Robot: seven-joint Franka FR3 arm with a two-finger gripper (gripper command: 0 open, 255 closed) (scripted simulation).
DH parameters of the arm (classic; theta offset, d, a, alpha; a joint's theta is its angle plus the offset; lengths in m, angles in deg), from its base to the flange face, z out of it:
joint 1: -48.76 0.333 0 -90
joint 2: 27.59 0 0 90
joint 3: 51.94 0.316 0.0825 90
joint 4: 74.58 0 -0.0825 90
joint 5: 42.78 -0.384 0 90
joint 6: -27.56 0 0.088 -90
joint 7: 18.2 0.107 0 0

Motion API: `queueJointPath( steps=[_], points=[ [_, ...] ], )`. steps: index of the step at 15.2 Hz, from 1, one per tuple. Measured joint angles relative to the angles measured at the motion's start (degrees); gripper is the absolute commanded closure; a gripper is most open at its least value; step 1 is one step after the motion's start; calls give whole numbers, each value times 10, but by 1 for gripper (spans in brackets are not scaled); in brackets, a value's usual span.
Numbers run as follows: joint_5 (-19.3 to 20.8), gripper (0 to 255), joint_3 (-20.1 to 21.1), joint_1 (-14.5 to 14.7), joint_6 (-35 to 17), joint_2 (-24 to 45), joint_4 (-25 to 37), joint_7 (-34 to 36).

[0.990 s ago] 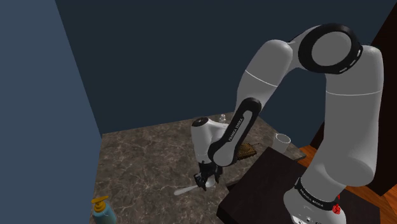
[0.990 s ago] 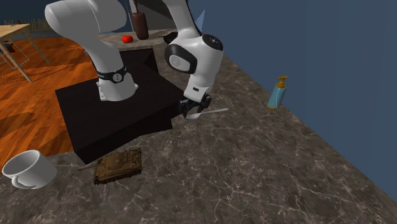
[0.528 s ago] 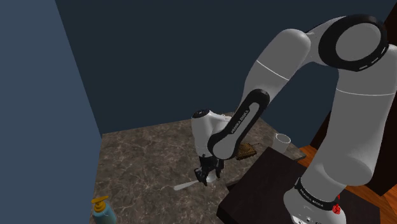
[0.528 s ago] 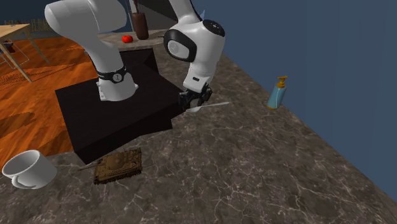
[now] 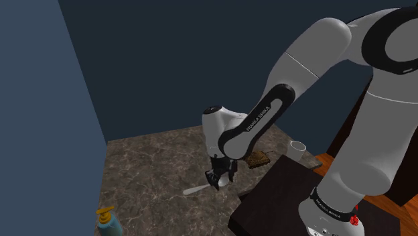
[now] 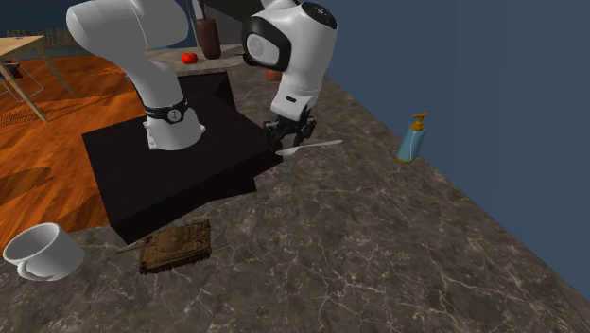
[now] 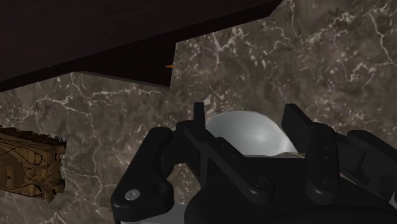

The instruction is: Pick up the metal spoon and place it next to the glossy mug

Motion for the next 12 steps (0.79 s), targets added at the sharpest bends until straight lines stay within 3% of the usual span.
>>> queueJointPath(
  steps=[9,12],
  points=[
    [-41,255,7,-4,77,-76,8,-29],
    [-40,255,-9,-20,80,-97,-10,-62]
  ],
)
